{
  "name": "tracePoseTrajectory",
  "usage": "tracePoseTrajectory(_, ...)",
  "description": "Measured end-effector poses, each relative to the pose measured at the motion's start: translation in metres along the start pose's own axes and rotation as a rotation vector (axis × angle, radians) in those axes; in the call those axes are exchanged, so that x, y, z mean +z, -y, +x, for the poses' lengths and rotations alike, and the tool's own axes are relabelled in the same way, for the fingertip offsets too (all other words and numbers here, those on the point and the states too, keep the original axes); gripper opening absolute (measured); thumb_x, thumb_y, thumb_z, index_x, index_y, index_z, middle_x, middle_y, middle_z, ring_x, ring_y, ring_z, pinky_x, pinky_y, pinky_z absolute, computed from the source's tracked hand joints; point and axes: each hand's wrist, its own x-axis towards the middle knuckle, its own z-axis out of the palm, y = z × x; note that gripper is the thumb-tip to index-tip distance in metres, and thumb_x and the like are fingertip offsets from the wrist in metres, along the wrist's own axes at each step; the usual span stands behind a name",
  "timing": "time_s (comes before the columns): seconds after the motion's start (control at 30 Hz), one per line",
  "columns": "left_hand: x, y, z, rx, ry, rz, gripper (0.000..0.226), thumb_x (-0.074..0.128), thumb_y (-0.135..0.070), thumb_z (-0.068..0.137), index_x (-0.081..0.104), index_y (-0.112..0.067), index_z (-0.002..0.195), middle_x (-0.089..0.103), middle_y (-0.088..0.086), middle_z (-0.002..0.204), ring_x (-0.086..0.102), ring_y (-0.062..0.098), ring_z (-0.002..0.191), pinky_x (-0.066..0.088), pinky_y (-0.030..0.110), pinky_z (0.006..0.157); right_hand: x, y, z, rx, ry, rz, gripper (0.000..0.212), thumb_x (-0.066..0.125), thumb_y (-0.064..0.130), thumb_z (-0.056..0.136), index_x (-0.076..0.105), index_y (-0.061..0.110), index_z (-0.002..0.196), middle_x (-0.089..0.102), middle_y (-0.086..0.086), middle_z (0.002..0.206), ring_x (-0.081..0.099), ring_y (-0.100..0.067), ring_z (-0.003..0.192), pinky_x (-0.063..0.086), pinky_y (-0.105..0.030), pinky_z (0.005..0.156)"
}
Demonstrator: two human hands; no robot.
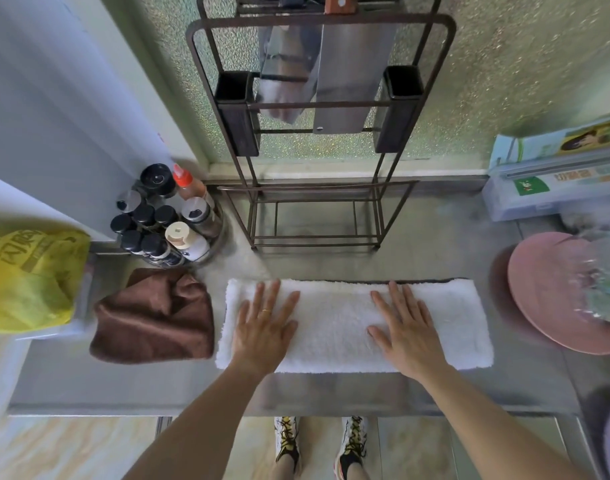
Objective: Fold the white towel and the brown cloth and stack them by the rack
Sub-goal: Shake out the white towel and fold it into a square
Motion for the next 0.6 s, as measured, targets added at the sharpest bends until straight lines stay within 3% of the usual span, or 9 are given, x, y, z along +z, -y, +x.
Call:
tracePoseTrajectory(0.23,0.005,-0.009,-0.005,-0.138,-0.05,-0.023,0.065,0.023,-0.058,0.099,0.013,-0.035,0.158,0.004,0.007,0.168,0.002,0.035,0.154,0.015,0.062,0.12,-0.001,-0.029,-0.015,0.181,-0.059,-0.012,0.081,0.027,0.075,0.091,-0.004,0.038,0.156,-0.012,-0.008,0.167,-0.01,-0.033,0.153,0.006,-0.057,0.122)
tracePoseTrajectory(0.33,0.012,-0.017,-0.002,-0.19,-0.066,-0.027,0.068,0.025,-0.063,0.097,0.005,-0.039,0.158,-0.001,0.006,0.169,-0.005,0.037,0.153,0.005,0.067,0.119,0.005,-0.045,-0.014,0.23,-0.039,0.005,0.079,0.023,0.077,0.089,-0.007,0.044,0.154,-0.014,-0.005,0.167,-0.011,-0.034,0.153,0.004,-0.062,0.121)
tracePoseTrajectory(0.43,0.024,-0.016,-0.001,-0.244,-0.07,-0.019,0.067,0.021,-0.066,0.096,-0.003,-0.045,0.155,-0.01,0.004,0.168,-0.01,0.037,0.153,0.002,0.071,0.116,0.014,-0.05,-0.007,0.255,-0.05,0.003,0.078,0.019,0.078,0.088,-0.006,0.046,0.153,-0.013,-0.004,0.167,-0.006,-0.034,0.153,0.004,-0.062,0.121)
tracePoseTrajectory(0.6,0.015,-0.024,0.0,-0.271,-0.031,-0.03,0.066,0.014,-0.068,0.096,-0.007,-0.045,0.155,-0.015,0.003,0.167,-0.014,0.037,0.152,0.001,0.073,0.115,0.007,-0.053,-0.01,0.23,-0.043,0.041,0.076,0.019,0.076,0.091,-0.013,0.046,0.152,-0.022,-0.002,0.165,-0.017,-0.029,0.152,-0.004,-0.057,0.122)
